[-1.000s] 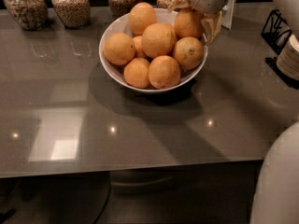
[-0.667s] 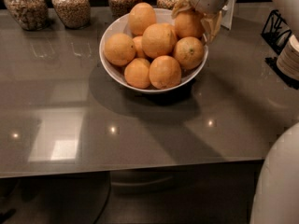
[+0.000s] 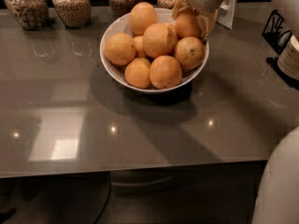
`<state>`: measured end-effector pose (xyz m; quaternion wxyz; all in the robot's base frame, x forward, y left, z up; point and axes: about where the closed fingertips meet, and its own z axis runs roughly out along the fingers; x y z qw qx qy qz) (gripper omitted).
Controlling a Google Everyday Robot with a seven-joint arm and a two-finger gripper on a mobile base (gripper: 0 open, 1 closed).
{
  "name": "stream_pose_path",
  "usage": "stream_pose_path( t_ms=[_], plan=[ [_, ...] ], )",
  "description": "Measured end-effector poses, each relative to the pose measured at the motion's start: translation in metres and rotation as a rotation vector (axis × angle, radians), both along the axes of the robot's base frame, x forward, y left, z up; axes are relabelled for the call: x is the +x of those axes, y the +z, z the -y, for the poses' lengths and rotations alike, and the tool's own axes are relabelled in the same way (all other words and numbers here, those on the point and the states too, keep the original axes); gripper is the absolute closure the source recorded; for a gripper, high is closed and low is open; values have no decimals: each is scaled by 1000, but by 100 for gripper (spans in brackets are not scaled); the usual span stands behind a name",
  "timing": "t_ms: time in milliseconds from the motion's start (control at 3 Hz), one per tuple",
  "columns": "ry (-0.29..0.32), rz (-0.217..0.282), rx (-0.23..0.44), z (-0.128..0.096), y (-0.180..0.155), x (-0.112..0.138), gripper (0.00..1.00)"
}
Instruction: Pick orange from white bowl
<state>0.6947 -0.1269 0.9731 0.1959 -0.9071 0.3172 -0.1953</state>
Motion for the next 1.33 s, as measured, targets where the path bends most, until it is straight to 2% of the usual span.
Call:
stream_pose_path(
  t_ms=[333, 1000, 1333],
  plan=[
    [-14, 13, 5, -1, 9, -2, 100],
    [-58, 15, 89, 8, 34, -10, 100],
    [-80, 11, 230, 18, 55, -21, 100]
  ],
)
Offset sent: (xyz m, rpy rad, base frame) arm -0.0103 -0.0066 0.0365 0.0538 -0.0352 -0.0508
